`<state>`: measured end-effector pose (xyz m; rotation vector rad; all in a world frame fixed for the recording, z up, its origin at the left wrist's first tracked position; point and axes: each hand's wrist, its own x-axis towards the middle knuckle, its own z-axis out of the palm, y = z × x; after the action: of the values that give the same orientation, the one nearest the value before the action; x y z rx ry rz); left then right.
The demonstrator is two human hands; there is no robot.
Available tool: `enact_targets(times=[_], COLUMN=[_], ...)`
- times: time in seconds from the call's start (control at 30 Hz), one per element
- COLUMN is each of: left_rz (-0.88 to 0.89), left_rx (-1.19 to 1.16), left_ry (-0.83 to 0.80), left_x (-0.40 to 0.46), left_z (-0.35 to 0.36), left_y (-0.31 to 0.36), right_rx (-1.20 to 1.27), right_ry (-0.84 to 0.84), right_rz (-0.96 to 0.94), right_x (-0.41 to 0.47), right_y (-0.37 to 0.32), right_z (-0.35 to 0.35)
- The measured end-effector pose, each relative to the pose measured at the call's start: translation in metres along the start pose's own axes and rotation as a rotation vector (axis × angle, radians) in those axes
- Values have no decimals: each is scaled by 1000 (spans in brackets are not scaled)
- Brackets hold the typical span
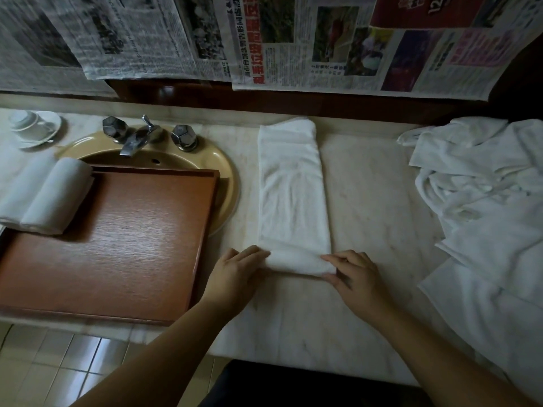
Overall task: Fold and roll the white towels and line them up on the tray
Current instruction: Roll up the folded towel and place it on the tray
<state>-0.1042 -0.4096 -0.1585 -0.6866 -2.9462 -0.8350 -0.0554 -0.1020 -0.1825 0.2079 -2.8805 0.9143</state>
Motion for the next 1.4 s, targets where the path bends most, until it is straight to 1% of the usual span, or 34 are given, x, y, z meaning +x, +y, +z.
enact_targets(times=[0.1, 0.17, 0.27, 0.3, 0.37, 0.4, 0.43, 0.47, 0.5, 0.57, 0.6, 0.63, 0.7, 0.77, 0.83, 0.97, 1.03, 1.13, 1.2, 1.27, 1.3, 1.4], left_rz=[-220, -363, -590, -663, -779, -826, -855, -848, -777, -522, -366, -229, -33, 60, 106, 78, 44, -62, -222, -425, -497, -620], left_rx=[-105, -211, -466, -550, -648, -675, -692, -647, -502, -87, 67, 157, 218, 228, 242, 170, 112, 50, -94, -286, -356, -539], left_ry=[-77, -117, -149, -149, -116, -83, -47, -12, -2, -4, 39, 72, 75, 2, -18, -26, -52, -89, -92, -67, -46, 41], left_x=[-3, 3, 21, 27, 37, 41, 44, 47, 48, 42, 37, 30, 18, 6, 3, 16, 17, 9, 2, 1, 1, 8], left_z=[0, 0, -6, -7, -9, -9, -9, -8, -8, -7, -4, 0, 0, 3, 5, 6, 6, 4, 5, 7, 8, 7], left_y=[10, 15, 21, 23, 29, 30, 33, 35, 35, 34, 32, 29, 27, 21, 9, 0, -2, 1, 9, 16, 19, 28], right_rx=[156, 217, 258, 294, 419, 460, 431, 326, 199, -26, -98, -144, -199, -249, -267, -201, -69, 157, 258, 325, 342, 366], right_ry=[-14, -7, -19, -26, 20, 54, 78, 91, 112, 147, 141, 124, 83, 48, 25, 41, 25, -59, -77, -86, -99, -122], right_rz=[154, 282, 492, 557, 661, 681, 638, 539, 415, 120, 7, -71, -132, -135, -132, -103, -23, 133, 200, 263, 302, 398], right_x=[1, 5, 21, 27, 36, 38, 38, 36, 31, 21, 18, 14, 7, 2, -1, 3, 4, 2, 1, 6, 10, 23], right_y=[-4, -9, -11, -10, -12, -14, -14, -15, -17, -22, -25, -26, -24, -19, -14, -8, -7, -7, -8, -9, -9, -9], right_z=[4, 8, 14, 16, 17, 15, 13, 9, 5, -2, -4, -5, -7, -9, -8, -1, 2, 5, 7, 7, 6, 2])
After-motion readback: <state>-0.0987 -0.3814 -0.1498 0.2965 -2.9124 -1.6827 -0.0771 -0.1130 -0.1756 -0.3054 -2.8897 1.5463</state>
